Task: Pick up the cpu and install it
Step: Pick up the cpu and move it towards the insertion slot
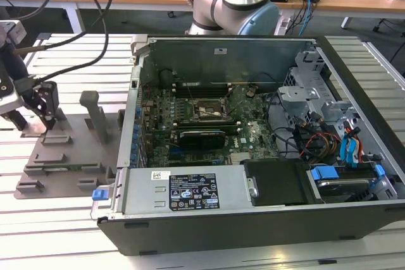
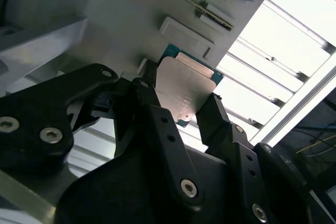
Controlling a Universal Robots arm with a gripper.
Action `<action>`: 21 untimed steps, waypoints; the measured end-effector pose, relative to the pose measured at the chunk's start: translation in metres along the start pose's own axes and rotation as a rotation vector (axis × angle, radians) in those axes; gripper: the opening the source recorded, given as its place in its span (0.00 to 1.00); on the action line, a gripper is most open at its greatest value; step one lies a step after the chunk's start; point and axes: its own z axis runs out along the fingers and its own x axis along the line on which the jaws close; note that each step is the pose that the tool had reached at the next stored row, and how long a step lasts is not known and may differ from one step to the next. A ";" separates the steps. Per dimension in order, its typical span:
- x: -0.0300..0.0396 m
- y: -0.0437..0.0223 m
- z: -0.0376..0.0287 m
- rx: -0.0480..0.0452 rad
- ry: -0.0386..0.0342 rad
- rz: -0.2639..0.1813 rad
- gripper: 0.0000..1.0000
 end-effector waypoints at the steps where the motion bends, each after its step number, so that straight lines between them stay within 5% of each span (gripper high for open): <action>1: 0.0000 0.0000 -0.0014 0.0000 0.0000 0.000 0.55; 21: -0.0015 -0.0014 -0.0495 0.0001 0.0001 0.000 0.55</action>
